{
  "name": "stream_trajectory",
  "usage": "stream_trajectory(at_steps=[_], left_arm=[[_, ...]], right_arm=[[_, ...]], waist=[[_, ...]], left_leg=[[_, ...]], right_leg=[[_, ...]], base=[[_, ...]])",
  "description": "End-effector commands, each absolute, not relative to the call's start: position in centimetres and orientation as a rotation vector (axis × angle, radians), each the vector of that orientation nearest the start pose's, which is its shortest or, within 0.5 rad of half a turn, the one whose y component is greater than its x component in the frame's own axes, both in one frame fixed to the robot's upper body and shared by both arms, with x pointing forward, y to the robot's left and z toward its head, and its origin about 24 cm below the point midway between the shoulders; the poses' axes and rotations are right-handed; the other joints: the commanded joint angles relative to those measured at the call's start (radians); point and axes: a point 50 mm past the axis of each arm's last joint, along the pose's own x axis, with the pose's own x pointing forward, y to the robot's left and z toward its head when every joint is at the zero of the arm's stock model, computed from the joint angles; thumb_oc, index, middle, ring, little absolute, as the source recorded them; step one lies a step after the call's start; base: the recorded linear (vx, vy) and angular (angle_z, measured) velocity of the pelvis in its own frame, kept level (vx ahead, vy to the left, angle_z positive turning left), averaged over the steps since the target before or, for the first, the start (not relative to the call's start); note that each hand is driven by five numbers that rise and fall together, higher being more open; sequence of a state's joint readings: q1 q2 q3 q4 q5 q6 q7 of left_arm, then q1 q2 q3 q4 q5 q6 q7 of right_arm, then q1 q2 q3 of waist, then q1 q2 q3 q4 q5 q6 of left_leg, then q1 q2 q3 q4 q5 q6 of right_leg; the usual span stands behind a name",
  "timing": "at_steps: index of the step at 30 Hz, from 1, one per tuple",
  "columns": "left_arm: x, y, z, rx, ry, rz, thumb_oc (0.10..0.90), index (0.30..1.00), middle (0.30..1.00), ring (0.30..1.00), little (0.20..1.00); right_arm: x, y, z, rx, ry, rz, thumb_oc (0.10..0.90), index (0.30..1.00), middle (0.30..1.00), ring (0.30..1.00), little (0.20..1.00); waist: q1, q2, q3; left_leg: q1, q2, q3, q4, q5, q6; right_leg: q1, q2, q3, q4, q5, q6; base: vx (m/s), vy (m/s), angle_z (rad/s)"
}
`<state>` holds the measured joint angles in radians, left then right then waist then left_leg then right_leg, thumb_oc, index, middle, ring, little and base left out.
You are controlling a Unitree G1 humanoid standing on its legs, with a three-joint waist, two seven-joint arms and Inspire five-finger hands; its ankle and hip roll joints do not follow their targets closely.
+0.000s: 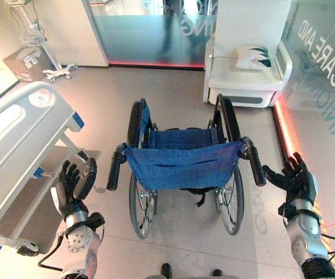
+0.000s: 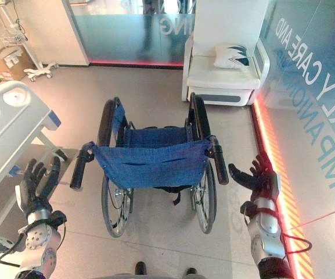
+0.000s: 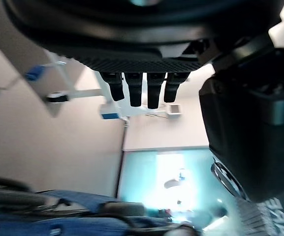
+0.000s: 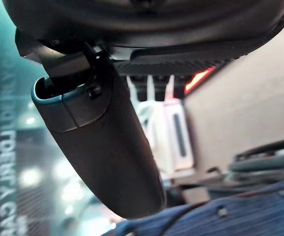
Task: Push the wheelchair next to the bed
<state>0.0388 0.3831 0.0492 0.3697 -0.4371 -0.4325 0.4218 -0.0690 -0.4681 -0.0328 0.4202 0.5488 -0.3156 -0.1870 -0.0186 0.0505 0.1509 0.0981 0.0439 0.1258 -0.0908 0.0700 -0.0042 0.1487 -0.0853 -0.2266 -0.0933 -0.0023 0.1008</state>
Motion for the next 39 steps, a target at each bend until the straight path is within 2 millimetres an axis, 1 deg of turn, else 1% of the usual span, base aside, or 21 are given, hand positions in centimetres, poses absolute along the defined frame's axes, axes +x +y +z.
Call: stream_trajectory(at_steps=[1,2,3,4,7,11,12,15,18,21,26,29,35,37,39], left_arm=[[25.4,28.8,9.4,0.073,-0.399,0.430,0.800,0.900,0.900,0.900,0.900],[25.5,28.6,9.6,0.080,-0.402,0.408,0.800,0.900,0.900,0.900,0.900],[25.9,28.0,10.2,0.124,-0.395,0.316,0.800,0.900,0.900,0.900,0.900],[25.9,27.9,10.4,0.136,-0.395,0.295,0.800,0.900,0.900,0.900,0.900],[26.5,27.4,11.4,0.250,-0.353,0.159,0.800,0.900,0.900,0.900,0.900],[26.7,27.9,11.9,0.364,-0.294,0.108,0.800,0.900,0.900,0.900,0.900],[26.5,28.3,12.2,0.410,-0.292,0.114,0.800,0.900,0.900,0.900,0.900],[26.1,29.0,12.9,0.435,-0.279,0.100,0.800,0.900,0.900,0.900,0.900],[26.0,28.9,13.0,0.464,-0.259,0.067,0.800,0.900,0.900,0.900,0.900],[25.8,28.9,13.0,0.548,-0.219,0.049,0.800,0.900,0.900,0.900,0.900],[25.8,30.1,13.0,0.672,-0.156,0.108,0.800,0.900,0.900,0.900,0.900],[26.0,30.5,13.1,0.720,-0.141,0.140,0.800,0.900,0.900,0.900,0.900],[27.2,29.9,12.9,0.736,-0.093,0.122,0.800,0.900,0.900,0.900,0.900],[28.1,30.0,12.9,0.808,-0.065,0.150,0.800,0.900,0.900,0.900,0.900],[28.5,30.2,12.9,0.825,-0.044,0.161,0.800,0.900,0.900,0.900,0.900]], right_arm=[[27.8,-29.0,11.2,-0.043,-0.378,-0.355,0.800,0.900,0.900,0.900,0.900],[27.8,-28.9,11.4,-0.051,-0.390,-0.356,0.800,0.900,0.900,0.900,0.900],[27.7,-28.6,12.3,-0.065,-0.435,-0.355,0.800,0.900,0.900,0.900,0.900],[27.6,-28.5,12.6,-0.066,-0.445,-0.353,0.800,0.900,0.900,0.900,0.900],[27.7,-28.2,14.5,-0.103,-0.507,-0.305,0.800,0.900,0.900,0.900,0.900],[27.8,-28.0,15.6,-0.164,-0.498,-0.228,0.800,0.900,0.900,0.900,0.900],[27.7,-27.9,15.9,-0.196,-0.489,-0.201,0.800,0.900,0.900,0.900,0.900],[27.4,-28.0,16.4,-0.225,-0.477,-0.161,0.800,0.900,0.900,0.900,0.900],[27.3,-27.7,16.5,-0.246,-0.468,-0.130,0.800,0.900,0.900,0.900,0.900],[27.2,-27.4,16.6,-0.291,-0.425,-0.083,0.800,0.900,0.900,0.900,0.900],[27.3,-27.3,16.5,-0.341,-0.358,-0.034,0.800,0.900,0.900,0.900,0.900],[27.5,-27.2,16.4,-0.353,-0.338,-0.021,0.800,0.900,0.900,0.900,0.900],[28.6,-26.5,16.3,-0.409,-0.277,-0.013,0.800,0.900,0.900,0.900,0.900],[29.3,-26.2,16.4,-0.453,-0.255,-0.021,0.800,0.900,0.900,0.900,0.900],[29.6,-26.1,16.5,-0.483,-0.231,-0.024,0.800,0.900,0.900,0.900,0.900]], waist=[[0.013,-0.020,-0.031],[0.013,-0.020,-0.031],[0.014,-0.020,-0.032],[0.014,-0.020,-0.033],[0.015,-0.019,-0.034],[0.015,-0.022,-0.033],[0.015,-0.024,-0.032],[0.016,-0.030,-0.032],[0.017,-0.033,-0.030],[0.017,-0.037,-0.029],[0.018,-0.041,-0.028],[0.017,-0.043,-0.026],[0.015,-0.050,-0.027],[0.011,-0.051,-0.028],[0.009,-0.053,-0.028]], left_leg=[[0.064,-0.050,0.017,0.017,-0.111,0.007],[0.064,-0.049,0.018,0.017,-0.110,0.007],[0.062,-0.048,0.019,0.017,-0.110,0.007],[0.061,-0.047,0.019,0.017,-0.109,0.006],[0.056,-0.047,0.019,0.016,-0.107,0.007],[0.050,-0.048,0.019,0.016,-0.104,0.008],[0.047,-0.048,0.021,0.016,-0.101,0.008],[0.042,-0.047,0.021,0.017,-0.098,0.010],[0.039,-0.047,0.020,0.018,-0.096,0.011],[0.033,-0.046,0.021,0.019,-0.093,0.012],[0.029,-0.045,0.025,0.020,-0.090,0.013],[0.028,-0.045,0.027,0.021,-0.091,0.014],[0.028,-0.045,0.027,0.022,-0.090,0.014],[0.028,-0.045,0.031,0.026,-0.091,0.014],[0.028,-0.045,0.033,0.027,-0.093,0.014]], right_leg=[[-0.024,0.006,-0.003,0.040,-0.014,-0.035],[-0.024,0.006,-0.003,0.040,-0.013,-0.035],[-0.024,0.007,-0.004,0.039,-0.013,-0.033],[-0.024,0.007,-0.004,0.039,-0.012,-0.032],[-0.029,0.008,-0.005,0.036,-0.008,-0.027],[-0.033,0.010,-0.004,0.033,-0.004,-0.023],[-0.035,0.010,-0.003,0.032,-0.002,-0.022],[-0.039,0.013,-0.003,0.032,0.001,-0.020],[-0.041,0.014,-0.001,0.032,0.003,-0.018],[-0.047,0.015,-0.001,0.034,0.007,-0.014],[-0.053,0.017,0.000,0.035,0.012,-0.009],[-0.055,0.017,0.001,0.038,0.012,-0.008],[-0.057,0.021,0.006,0.040,0.015,-0.006],[-0.057,0.022,0.008,0.043,0.016,-0.005],[-0.059,0.024,0.011,0.045,0.015,-0.004]], base=[[0.00,0.000,0.00],[-0.02,-0.019,0.03],[0.00,0.000,0.00],[0.00,0.000,0.00],[-0.03,-0.008,0.00],[-0.03,-0.011,-0.01],[0.00,0.000,0.00],[-0.02,-0.018,0.01],[-0.04,-0.024,0.03],[-0.04,-0.028,0.02],[-0.01,-0.006,0.00],[-0.01,-0.009,0.00],[-0.01,-0.010,0.00],[0.00,0.000,0.00],[-0.01,-0.008,0.02]])
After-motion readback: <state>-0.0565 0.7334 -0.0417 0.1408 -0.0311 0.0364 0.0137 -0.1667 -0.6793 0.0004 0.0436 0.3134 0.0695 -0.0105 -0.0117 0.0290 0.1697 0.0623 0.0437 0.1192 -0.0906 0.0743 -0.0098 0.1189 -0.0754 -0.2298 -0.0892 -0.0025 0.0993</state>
